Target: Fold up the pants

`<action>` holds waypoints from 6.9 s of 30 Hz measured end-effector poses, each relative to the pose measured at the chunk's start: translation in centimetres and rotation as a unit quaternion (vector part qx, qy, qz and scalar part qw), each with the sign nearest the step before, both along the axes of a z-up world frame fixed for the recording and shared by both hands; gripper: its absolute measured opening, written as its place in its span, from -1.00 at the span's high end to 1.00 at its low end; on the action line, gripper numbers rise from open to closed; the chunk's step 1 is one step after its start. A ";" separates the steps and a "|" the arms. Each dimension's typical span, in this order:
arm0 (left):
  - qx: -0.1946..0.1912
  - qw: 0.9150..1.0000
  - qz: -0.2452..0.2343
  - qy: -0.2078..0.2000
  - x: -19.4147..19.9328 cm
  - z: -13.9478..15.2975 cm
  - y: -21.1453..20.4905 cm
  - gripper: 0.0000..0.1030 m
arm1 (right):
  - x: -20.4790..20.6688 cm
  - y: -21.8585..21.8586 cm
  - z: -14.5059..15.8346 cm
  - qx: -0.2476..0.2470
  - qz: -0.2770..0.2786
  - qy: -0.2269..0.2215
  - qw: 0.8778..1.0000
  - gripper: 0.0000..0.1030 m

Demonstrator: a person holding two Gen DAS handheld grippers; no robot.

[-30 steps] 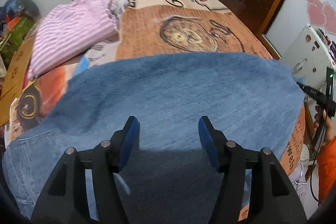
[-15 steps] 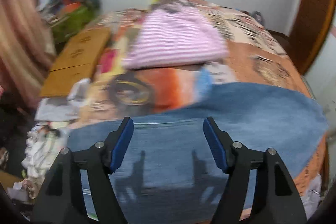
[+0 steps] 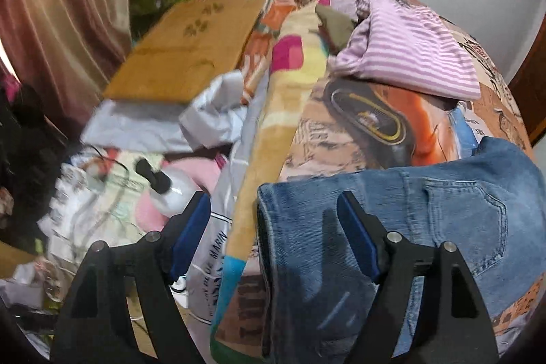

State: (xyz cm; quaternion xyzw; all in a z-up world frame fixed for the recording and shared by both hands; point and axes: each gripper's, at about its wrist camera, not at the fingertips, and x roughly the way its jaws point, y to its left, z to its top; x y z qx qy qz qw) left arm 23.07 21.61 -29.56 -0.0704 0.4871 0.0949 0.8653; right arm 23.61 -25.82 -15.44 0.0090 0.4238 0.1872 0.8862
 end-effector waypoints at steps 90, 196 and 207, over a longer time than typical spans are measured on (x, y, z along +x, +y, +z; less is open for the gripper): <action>0.055 0.991 -0.097 -0.072 -2.9 7.8 -14.2 -0.52 | -13.9 -15.8 -4.8 -0.012 -0.206 0.059 0.977 0.09; -0.006 0.907 -0.420 0.033 6.4 -2.9 -61.1 -0.91 | -9.7 -29.8 -9.3 0.218 -0.368 -0.023 0.904 0.84; 0.008 0.926 -0.375 -0.049 5.2 4.5 -51.5 -0.91 | -9.5 -24.4 0.3 0.187 -0.283 -0.114 0.934 0.86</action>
